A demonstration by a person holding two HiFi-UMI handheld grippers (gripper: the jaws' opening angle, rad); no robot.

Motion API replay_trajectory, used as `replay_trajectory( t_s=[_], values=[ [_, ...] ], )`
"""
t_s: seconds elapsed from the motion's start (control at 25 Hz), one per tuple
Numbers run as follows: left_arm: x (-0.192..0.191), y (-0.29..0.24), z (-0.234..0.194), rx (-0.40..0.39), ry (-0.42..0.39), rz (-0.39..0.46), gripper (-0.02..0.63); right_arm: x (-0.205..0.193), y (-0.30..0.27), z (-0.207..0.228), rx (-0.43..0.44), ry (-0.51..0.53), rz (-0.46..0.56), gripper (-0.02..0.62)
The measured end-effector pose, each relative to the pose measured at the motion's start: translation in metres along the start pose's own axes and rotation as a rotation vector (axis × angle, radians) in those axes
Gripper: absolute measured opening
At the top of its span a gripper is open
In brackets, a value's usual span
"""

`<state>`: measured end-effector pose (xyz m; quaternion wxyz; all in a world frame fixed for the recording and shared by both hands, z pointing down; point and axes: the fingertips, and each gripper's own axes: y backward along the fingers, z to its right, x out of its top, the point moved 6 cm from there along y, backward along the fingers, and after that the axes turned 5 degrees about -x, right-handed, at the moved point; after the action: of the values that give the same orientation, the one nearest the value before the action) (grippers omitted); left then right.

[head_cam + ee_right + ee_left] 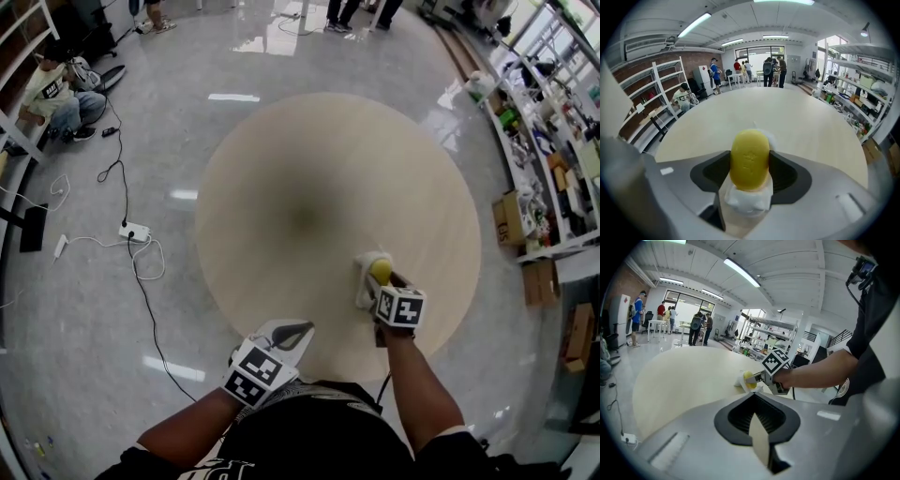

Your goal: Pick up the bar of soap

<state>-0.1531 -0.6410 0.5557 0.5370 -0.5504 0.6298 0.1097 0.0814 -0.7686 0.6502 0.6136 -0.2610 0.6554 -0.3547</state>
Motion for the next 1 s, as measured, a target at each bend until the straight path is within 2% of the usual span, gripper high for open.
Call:
replay_trajectory(
  t_s=[0.12, 0.2, 0.4, 0.52, 0.72, 1.0],
  values=[
    [0.005, -0.002, -0.001, -0.006, -0.013, 0.008, 0.008, 0.006, 0.013, -0.003, 0.032, -0.023, 0.041, 0.264],
    [0.008, -0.005, 0.0, -0.006, -0.02, 0.014, 0.008, 0.011, 0.023, -0.001, 0.077, -0.077, 0.084, 0.264],
    [0.014, -0.011, 0.006, 0.004, -0.032, 0.031, 0.008, 0.022, 0.059, 0.004, 0.279, -0.347, 0.226, 0.264],
    [0.017, -0.013, 0.013, 0.018, -0.04, 0.039, 0.008, 0.025, 0.084, 0.01, 0.358, -0.426, 0.284, 0.264],
    [0.025, -0.022, 0.041, 0.047, -0.038, 0.078, 0.008, 0.02, 0.135, 0.03, 0.451, -0.427, 0.344, 0.264],
    [0.047, -0.013, 0.096, 0.083, 0.039, 0.245, 0.008, -0.003, 0.212, 0.048, 0.595, -0.395, 0.376, 0.265]
  ],
)
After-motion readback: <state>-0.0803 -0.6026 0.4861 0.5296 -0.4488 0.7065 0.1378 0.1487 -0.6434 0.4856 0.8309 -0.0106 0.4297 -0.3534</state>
